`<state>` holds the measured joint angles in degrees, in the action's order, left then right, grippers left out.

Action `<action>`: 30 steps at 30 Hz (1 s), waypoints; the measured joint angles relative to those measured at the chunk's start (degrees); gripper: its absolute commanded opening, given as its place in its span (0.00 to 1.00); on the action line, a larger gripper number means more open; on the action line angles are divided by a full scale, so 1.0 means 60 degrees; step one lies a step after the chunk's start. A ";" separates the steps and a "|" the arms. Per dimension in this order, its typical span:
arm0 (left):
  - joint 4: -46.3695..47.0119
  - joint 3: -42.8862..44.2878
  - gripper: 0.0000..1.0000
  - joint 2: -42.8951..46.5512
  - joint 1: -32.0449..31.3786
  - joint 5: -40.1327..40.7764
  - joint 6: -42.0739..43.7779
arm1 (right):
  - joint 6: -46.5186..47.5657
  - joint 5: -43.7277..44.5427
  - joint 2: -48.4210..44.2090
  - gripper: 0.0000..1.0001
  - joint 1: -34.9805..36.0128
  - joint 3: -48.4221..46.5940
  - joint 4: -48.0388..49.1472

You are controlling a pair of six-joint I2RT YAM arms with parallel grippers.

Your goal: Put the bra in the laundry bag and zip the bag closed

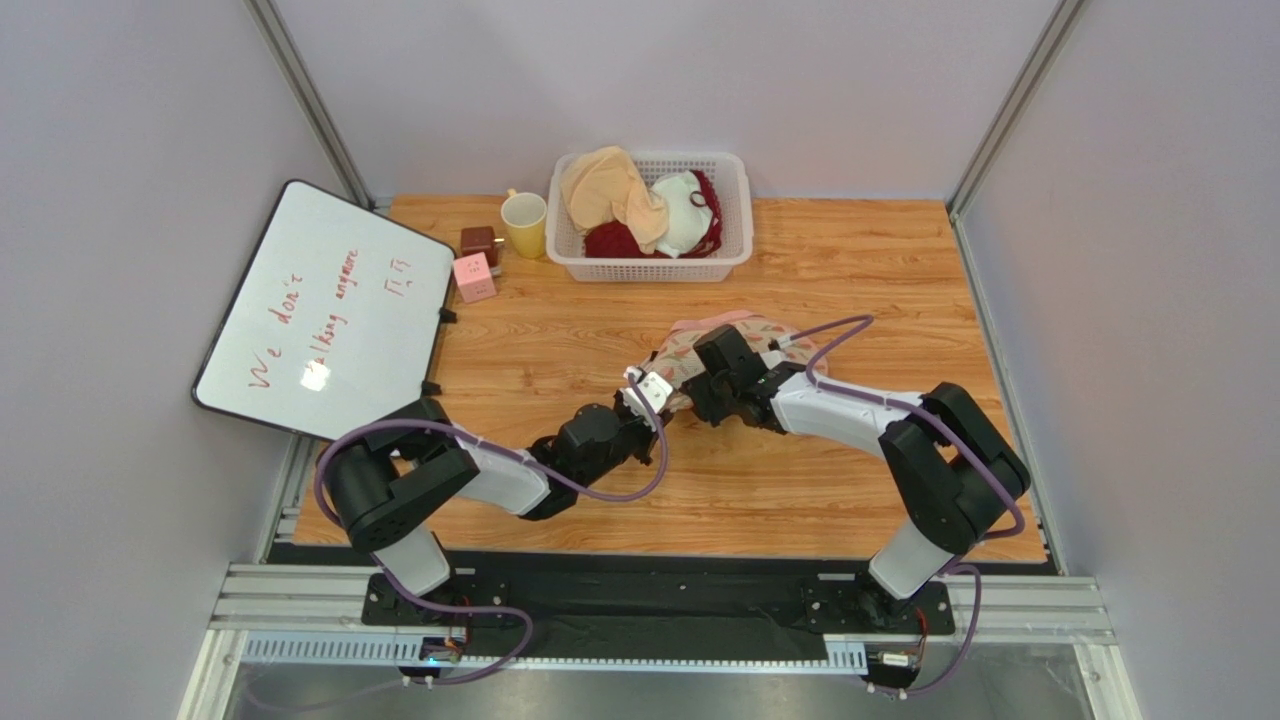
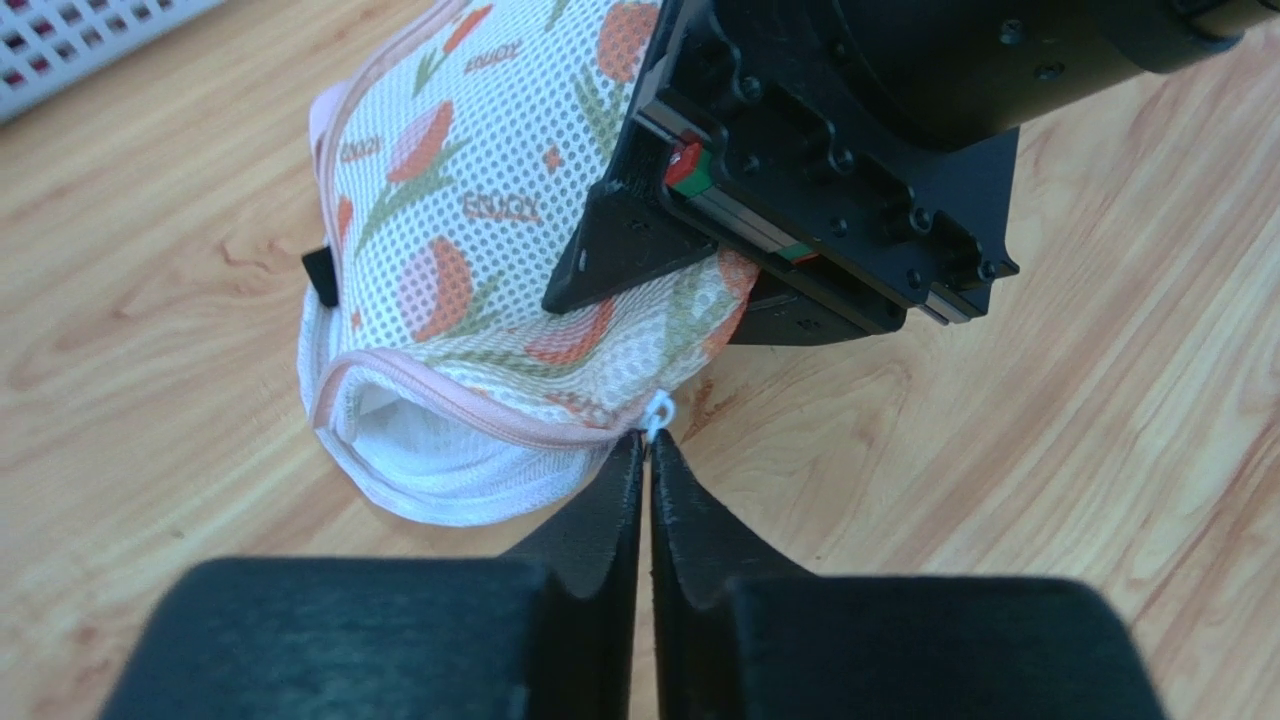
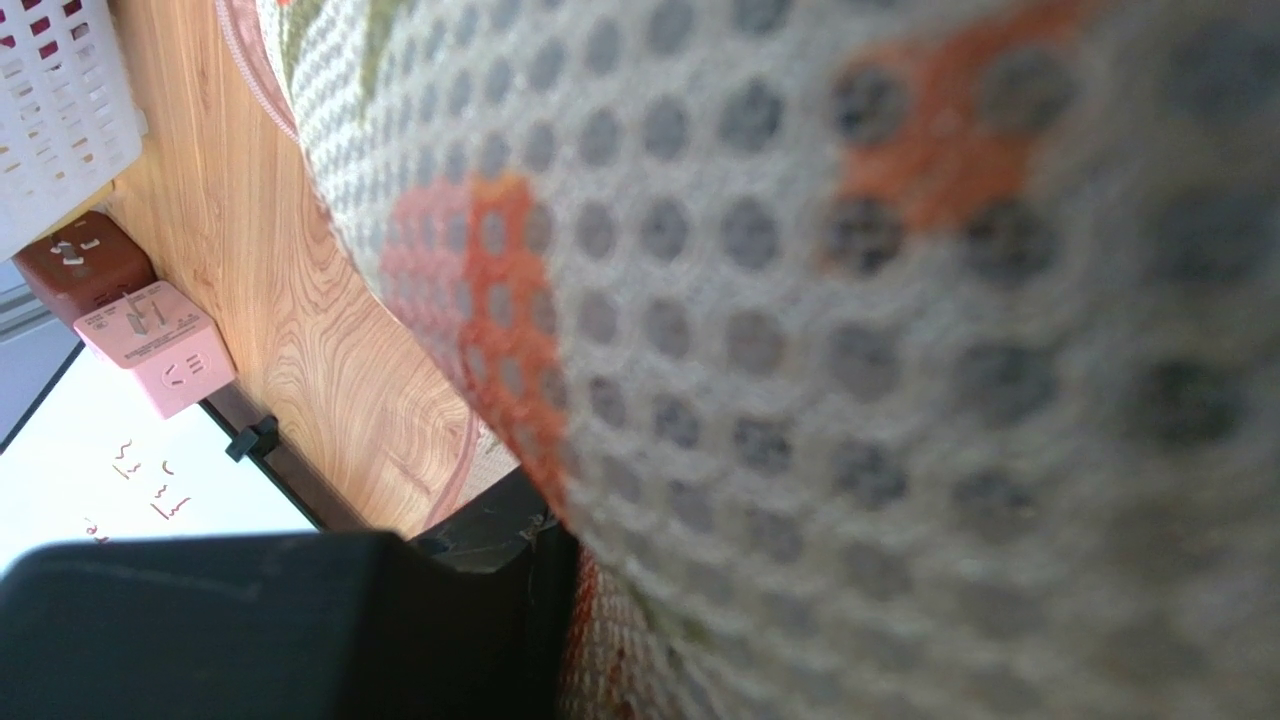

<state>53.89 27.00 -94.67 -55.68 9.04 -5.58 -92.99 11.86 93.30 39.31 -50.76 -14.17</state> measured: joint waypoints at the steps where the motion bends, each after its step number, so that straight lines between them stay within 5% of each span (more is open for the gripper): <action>1: 0.0004 0.0018 0.00 -0.0007 0.0018 -0.0004 0.0076 | 0.0000 0.0015 -0.0004 0.05 0.0000 0.0000 -0.0004; 13: -0.0073 0.0208 0.00 -0.0160 0.0120 0.0033 0.0168 | 0.0164 0.0018 -0.0015 0.00 -0.0033 0.0109 0.0310; 30: -0.2958 0.0233 0.00 0.1093 0.0211 0.0076 -0.0958 | 0.5359 -0.3220 -0.0940 0.00 -0.1847 0.2386 0.3282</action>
<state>36.14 28.40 -88.12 -54.41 9.50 -11.33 -60.84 -7.46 87.66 28.23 -36.45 5.52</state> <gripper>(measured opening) 0.003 0.214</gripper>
